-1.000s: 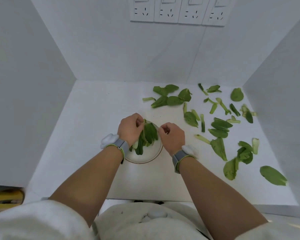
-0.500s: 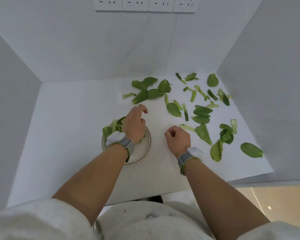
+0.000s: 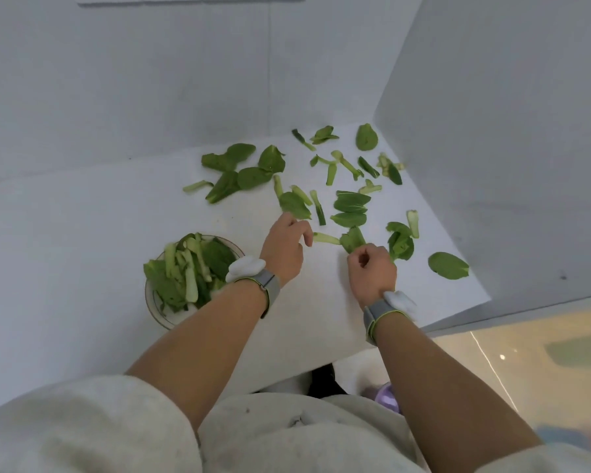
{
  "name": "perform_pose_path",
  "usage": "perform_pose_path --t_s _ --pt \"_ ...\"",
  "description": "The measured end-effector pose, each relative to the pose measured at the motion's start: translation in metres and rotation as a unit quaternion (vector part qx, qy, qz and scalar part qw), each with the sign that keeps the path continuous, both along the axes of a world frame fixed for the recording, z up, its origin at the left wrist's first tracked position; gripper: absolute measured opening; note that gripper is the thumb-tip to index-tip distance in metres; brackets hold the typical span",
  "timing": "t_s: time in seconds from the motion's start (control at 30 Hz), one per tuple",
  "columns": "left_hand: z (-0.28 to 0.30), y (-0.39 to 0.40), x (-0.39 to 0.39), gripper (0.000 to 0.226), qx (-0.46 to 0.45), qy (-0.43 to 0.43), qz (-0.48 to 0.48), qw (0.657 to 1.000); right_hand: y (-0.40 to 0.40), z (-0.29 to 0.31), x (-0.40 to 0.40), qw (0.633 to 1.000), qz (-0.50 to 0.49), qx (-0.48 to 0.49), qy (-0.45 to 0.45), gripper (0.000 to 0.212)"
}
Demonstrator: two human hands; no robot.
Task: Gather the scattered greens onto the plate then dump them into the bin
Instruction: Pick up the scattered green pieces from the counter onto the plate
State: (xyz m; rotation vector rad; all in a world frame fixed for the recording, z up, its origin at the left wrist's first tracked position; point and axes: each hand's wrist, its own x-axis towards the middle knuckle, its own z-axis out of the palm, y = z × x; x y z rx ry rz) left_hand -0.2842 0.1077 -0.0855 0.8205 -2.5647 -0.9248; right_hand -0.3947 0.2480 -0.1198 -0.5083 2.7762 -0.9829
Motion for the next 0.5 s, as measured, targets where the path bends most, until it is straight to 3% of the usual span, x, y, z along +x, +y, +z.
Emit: perform_pose_path --t_s 0.17,0.33,0.43,0.5 --pt "-0.002 0.007 -0.025 0.036 -0.009 -0.031 -0.005 0.999 0.0 0.005 -0.03 0.997 0.058 -0.042 0.037 0.003" --pt "0.001 0.012 -0.057 0.032 -0.033 -0.082 0.023 0.996 0.0 0.005 -0.061 0.994 0.094 -0.04 0.028 0.006" --pt "-0.002 0.009 -0.069 0.028 -0.051 -0.119 0.01 0.992 0.001 0.004 -0.071 0.989 0.136 -0.013 0.062 0.008" --pt "-0.007 0.007 -0.073 0.036 -0.113 -0.19 -0.037 0.974 0.0 0.003 -0.073 0.979 0.172 0.042 0.103 0.018"
